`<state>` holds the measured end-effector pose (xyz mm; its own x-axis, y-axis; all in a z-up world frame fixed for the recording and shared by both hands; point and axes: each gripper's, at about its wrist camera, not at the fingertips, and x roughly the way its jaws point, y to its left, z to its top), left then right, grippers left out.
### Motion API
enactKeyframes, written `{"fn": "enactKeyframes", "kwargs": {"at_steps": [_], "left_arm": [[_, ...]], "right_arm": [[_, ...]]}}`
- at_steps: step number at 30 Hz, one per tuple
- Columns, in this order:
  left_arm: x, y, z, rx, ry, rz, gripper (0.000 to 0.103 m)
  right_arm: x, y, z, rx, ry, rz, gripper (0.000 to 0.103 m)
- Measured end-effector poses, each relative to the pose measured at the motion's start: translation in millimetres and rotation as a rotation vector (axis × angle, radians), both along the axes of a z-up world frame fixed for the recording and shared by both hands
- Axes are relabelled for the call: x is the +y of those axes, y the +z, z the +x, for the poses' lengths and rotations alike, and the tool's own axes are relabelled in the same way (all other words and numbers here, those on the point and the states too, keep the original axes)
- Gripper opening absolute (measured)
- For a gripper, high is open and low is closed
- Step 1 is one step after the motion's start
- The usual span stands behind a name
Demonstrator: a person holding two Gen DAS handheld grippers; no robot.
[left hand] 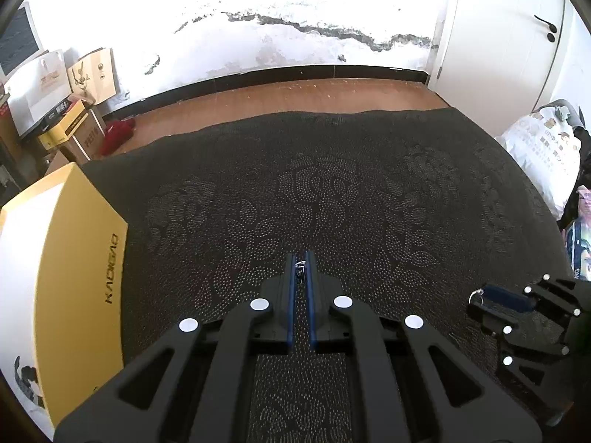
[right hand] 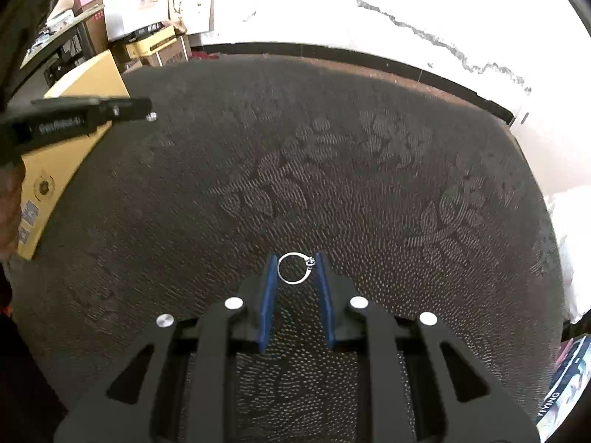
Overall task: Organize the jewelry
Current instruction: 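Carry the charm in the left tool and ring in the right tool over the box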
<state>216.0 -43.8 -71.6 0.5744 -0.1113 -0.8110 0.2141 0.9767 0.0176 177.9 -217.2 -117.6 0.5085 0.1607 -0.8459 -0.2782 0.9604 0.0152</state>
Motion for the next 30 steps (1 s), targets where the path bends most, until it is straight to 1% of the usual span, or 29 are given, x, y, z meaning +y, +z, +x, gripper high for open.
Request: {"fn": "enactKeyframes", "kwargs": {"at_steps": [6, 8, 10, 12, 15, 20, 23, 25, 30], "left_arm": [[9.5, 21.5, -26.3, -0.012, 0.018, -0.006, 0.005], [21.9, 28.6, -40.5, 0.003, 0.035, -0.017, 0.005], [33.3, 34.3, -50.2, 0.014, 0.050, -0.009, 0.005], [49.3, 44.2, -67.2, 0.013, 0.068, 0.017, 0.005], [73.2, 62.2, -88.8, 0.018, 0.095, 0.022, 0.005], [113.4, 93.9, -118.7, 0.011, 0.144, 0.013, 0.005], [139.6, 111.5, -134.1, 0.003, 0.179, 0.009, 0.005], [159.8, 122.2, -143.2, 0.003, 0.211, 0.004, 0.005], [202.4, 136.9, -158.7, 0.015, 0.266, 0.011, 0.005]], "right_arm": [[23.6, 34.0, -18.2, -0.040, 0.030, -0.019, 0.022], [34.0, 44.5, -22.4, -0.036, 0.031, -0.014, 0.022], [41.2, 55.4, -30.0, -0.033, 0.031, -0.003, 0.022], [51.7, 68.8, -38.7, -0.036, 0.033, -0.005, 0.022], [69.7, 92.9, -53.2, -0.046, 0.048, -0.003, 0.022], [113.4, 141.8, -73.3, -0.083, 0.100, -0.002, 0.022], [149.8, 171.8, -86.0, -0.112, 0.144, -0.004, 0.022], [170.4, 184.2, -91.6, -0.122, 0.168, 0.002, 0.022], [233.9, 208.4, -100.6, -0.125, 0.243, 0.009, 0.022]]}}
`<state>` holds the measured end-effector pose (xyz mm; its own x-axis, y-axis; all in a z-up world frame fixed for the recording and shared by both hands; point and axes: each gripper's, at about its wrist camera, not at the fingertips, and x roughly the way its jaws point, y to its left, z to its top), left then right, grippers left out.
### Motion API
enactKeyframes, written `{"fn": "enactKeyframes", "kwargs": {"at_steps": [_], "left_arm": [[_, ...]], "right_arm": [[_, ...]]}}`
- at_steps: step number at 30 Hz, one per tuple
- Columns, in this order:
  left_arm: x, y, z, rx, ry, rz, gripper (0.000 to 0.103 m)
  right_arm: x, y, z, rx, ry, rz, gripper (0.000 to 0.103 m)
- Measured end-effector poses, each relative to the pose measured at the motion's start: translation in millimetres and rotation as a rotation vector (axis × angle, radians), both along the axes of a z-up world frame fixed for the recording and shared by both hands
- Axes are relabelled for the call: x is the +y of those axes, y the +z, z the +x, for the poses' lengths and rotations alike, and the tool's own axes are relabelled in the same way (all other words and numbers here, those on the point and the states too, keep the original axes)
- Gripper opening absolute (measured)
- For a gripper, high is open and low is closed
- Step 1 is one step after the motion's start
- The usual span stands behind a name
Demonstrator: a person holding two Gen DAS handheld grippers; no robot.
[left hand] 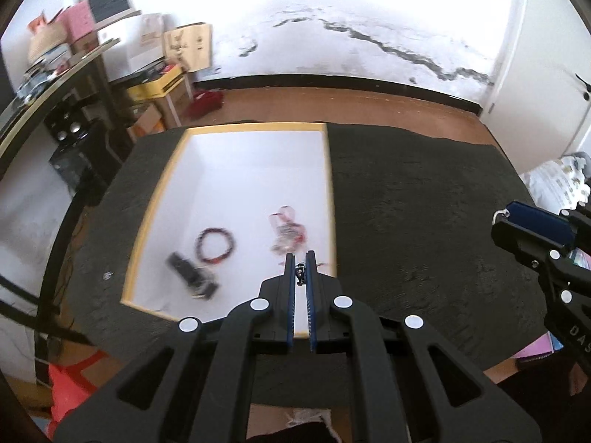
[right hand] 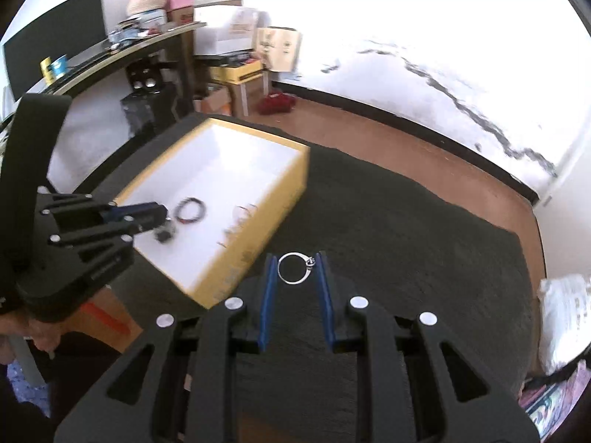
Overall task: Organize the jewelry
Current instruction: 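Carry the charm in the left tool and ring in the right tool over the box, then open the left tool releasing the charm while the right tool drops the ring into the box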
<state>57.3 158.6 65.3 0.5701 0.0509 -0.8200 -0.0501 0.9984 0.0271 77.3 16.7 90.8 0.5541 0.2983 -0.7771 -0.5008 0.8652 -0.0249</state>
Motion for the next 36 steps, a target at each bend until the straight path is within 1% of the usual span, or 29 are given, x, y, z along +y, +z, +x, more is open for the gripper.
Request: {"fn": "enactKeyframes", "kwargs": {"at_steps": [4, 6, 10, 15, 22, 28, 31, 36], "left_arm": [[34.3, 7.3, -7.7, 0.000, 0.046, 0.019, 0.005], [52.6, 8.4, -10.2, 0.001, 0.070, 0.016, 0.005], [88.7, 4.2, -8.9, 0.001, 0.131, 0.010, 0.005], [114.7, -14.1, -2.1, 0.025, 0.175, -0.012, 0.005], [134.8, -52.2, 24.1, 0.077, 0.209, -0.039, 0.005], [139.9, -87.9, 59.9, 0.129, 0.220, -0.049, 0.005], [142.0, -101.2, 74.9, 0.146, 0.227, -0.055, 0.005], [141.2, -116.5, 88.5, 0.165, 0.228, -0.063, 0.005]], "right_arm": [[46.7, 12.9, 2.2, -0.006, 0.060, -0.001, 0.022], [64.5, 14.9, 5.2, -0.010, 0.082, -0.003, 0.022], [95.9, 8.3, 17.1, 0.008, 0.111, -0.004, 0.022], [131.5, -12.3, 40.4, 0.042, 0.134, -0.025, 0.022], [155.7, -48.6, 72.6, 0.093, 0.130, -0.062, 0.022], [161.9, -87.7, 104.4, 0.154, 0.105, -0.083, 0.022], [165.8, -104.8, 118.8, 0.174, 0.099, -0.090, 0.022], [169.1, -120.0, 132.6, 0.189, 0.097, -0.096, 0.022]]}}
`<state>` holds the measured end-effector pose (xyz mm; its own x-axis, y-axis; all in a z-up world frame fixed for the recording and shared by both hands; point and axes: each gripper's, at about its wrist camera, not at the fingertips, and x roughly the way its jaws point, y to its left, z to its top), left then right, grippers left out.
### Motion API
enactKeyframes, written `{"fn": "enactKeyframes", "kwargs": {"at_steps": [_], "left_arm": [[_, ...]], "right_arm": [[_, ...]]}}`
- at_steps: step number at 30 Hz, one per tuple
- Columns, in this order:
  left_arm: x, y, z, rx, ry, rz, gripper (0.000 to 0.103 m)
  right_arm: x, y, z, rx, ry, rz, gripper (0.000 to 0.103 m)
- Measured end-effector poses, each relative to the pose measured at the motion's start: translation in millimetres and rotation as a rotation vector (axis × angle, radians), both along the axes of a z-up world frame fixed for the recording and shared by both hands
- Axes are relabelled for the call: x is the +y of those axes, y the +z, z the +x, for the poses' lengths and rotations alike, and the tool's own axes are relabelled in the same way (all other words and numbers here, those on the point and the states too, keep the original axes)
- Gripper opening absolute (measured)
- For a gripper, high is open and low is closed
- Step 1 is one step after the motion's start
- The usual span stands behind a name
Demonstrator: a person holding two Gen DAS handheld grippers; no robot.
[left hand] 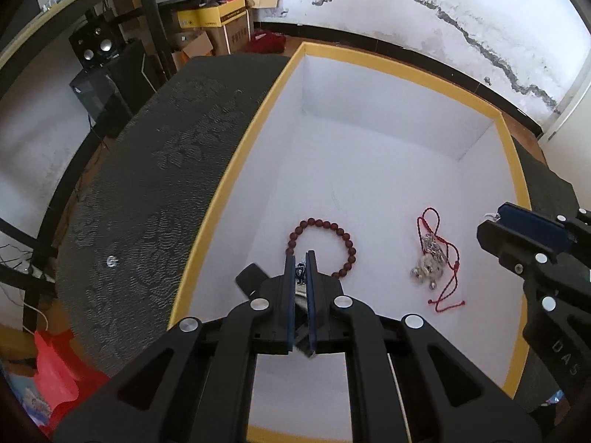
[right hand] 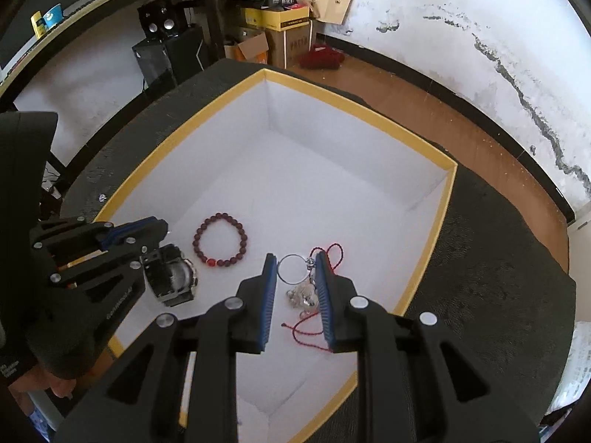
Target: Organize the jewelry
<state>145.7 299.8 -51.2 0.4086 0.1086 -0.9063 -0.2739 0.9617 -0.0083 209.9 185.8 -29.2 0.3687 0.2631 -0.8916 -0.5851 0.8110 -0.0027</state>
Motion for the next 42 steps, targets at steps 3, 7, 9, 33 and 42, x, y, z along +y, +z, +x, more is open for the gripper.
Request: {"fn": "enactKeyframes", "kwargs": {"at_steps": [3, 7, 9, 33, 42], "left_arm": [[1.1, -6.2, 6.3, 0.008, 0.000, 0.007, 0.005], [0.3, -11.7, 12.4, 0.017, 0.000, 0.007, 0.005], [0.2, -14.6, 15.0, 0.023, 0.001, 0.007, 0.005], [-2.7, 1.0, 10.4, 0.030, 0.028, 0.027, 0.081], [-11.3, 40.8, -18.4, -0.034, 0.059, 0.020, 0.092]], "right_arm": [[1.8, -6.7, 7.3, 0.005, 0.003, -0.006, 0.022], [2.6, -13.6, 16.6, 0.013, -0.002, -0.010, 0.022], [2.6, -17.8, 21.8, 0.021, -0.007, -0.013, 0.022], [-0.2, 2.0, 29.4, 0.010, -0.033, 0.005, 0.081], [-40.1, 62.0, -3.5, -0.028, -0.033, 0.080, 0.086]]}}
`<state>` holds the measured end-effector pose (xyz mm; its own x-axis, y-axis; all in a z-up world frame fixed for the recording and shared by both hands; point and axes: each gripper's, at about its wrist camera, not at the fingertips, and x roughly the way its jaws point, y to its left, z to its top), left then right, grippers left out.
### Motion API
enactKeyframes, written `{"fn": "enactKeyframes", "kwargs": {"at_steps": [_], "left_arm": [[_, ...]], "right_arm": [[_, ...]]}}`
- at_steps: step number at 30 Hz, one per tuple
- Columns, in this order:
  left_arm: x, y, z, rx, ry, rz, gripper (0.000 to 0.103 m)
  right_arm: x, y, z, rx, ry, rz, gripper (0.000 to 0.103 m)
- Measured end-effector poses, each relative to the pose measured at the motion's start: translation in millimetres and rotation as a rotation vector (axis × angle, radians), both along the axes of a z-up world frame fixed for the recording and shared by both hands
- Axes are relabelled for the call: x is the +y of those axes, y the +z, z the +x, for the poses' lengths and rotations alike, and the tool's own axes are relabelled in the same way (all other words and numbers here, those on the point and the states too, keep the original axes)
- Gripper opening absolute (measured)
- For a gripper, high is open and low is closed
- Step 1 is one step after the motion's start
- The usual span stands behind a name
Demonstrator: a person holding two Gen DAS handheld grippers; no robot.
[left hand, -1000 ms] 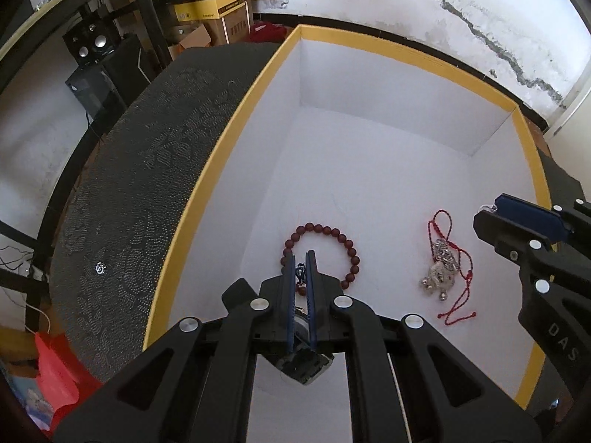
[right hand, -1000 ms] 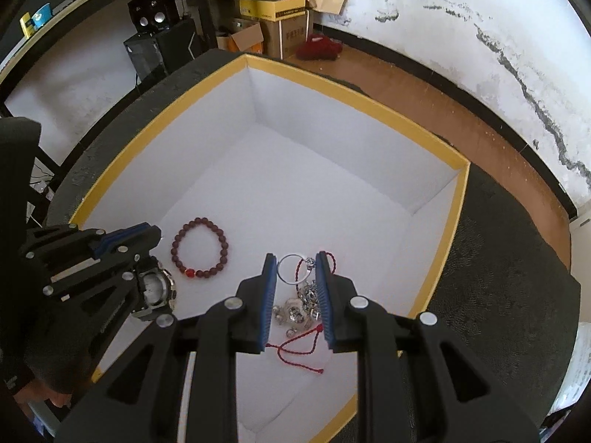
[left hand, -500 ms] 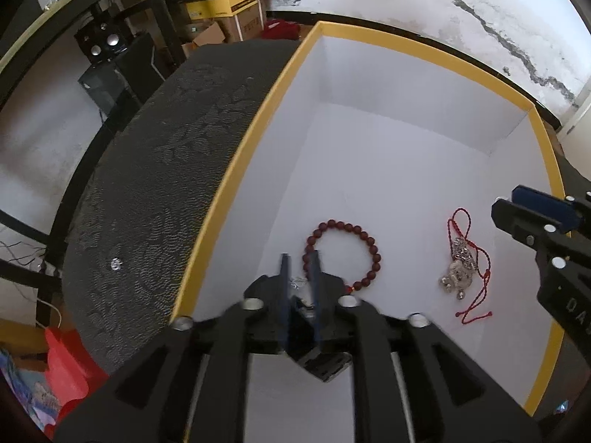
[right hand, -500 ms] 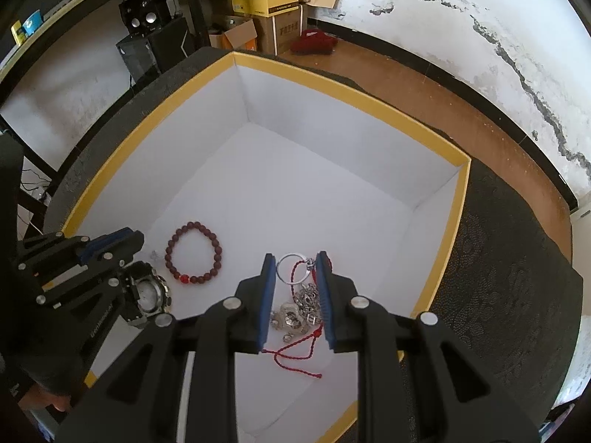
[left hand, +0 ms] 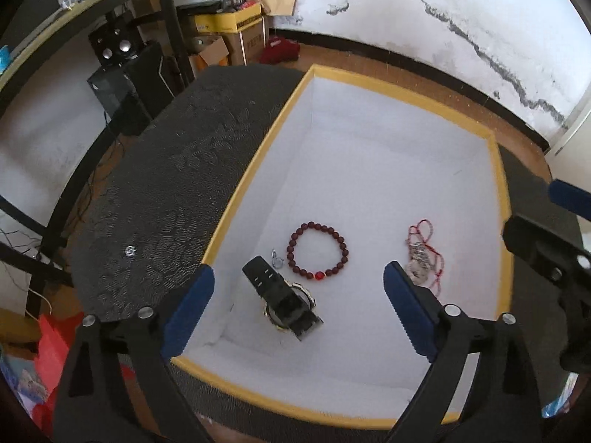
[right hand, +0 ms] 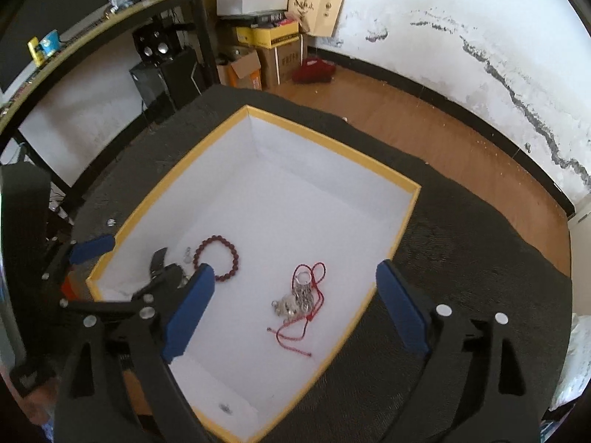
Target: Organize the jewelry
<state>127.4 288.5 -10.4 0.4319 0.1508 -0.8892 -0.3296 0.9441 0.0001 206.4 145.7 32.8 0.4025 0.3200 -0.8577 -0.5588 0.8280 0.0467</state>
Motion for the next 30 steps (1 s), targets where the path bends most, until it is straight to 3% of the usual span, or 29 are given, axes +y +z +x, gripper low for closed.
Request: {"fn": "enactKeyframes", "kwargs": {"at_steps": [9, 18, 23, 30], "left_arm": [[-54.5, 35.2, -44.8, -0.048, -0.056, 0.016, 0.094], [-122.2, 55.8, -87.3, -0.094, -0.151, 0.024, 0.094], [-174.8, 60.3, -91.1, -0.114, -0.238, 0.006, 0.094], [-253.2, 47.5, -74.7, -0.135, -0.365, -0.011, 0.094]], "right_arm": [[-70.7, 51.5, -65.9, -0.067, -0.038, 0.051, 0.089], [-159.1, 76.2, -128.5, -0.132, -0.135, 0.052, 0.089], [-227.7, 74.8, -145.7, -0.155, -0.243, 0.071, 0.089], [-324.1, 44.5, -142.7, -0.159, -0.421, 0.054, 0.089]]}}
